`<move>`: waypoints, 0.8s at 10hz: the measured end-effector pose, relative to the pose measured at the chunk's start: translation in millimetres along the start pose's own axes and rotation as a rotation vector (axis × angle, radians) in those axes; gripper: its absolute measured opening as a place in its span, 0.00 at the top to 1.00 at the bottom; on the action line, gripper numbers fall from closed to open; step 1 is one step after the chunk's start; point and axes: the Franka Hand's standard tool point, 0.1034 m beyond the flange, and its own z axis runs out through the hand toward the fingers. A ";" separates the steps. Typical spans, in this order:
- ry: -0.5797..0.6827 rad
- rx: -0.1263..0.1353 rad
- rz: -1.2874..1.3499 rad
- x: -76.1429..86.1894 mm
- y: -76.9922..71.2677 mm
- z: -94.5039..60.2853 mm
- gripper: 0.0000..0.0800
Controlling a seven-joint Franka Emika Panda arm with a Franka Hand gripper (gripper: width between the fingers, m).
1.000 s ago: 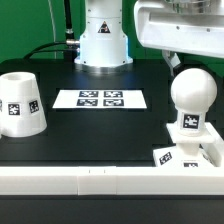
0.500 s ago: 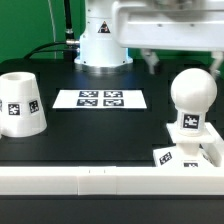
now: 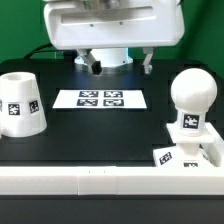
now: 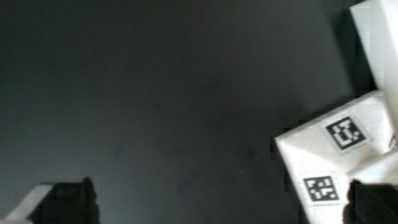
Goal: Assemble lamp
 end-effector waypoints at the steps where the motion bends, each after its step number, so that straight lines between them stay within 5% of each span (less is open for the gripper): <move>1: 0.000 0.000 0.002 0.4 1.1 0.1 0.13; 2: 0.000 -0.001 -0.025 0.1 3.9 0.0 0.13; 5: -0.005 -0.009 -0.192 -15.6 64.5 -4.5 0.13; 7: 0.006 -0.010 -0.208 -7.6 103.5 -12.7 0.13; 8: 0.006 -0.011 -0.203 -7.5 103.9 -12.6 0.13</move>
Offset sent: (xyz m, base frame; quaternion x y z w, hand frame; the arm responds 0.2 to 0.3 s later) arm -0.0534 -0.0525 0.0015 -0.0120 0.0202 -0.0939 0.9953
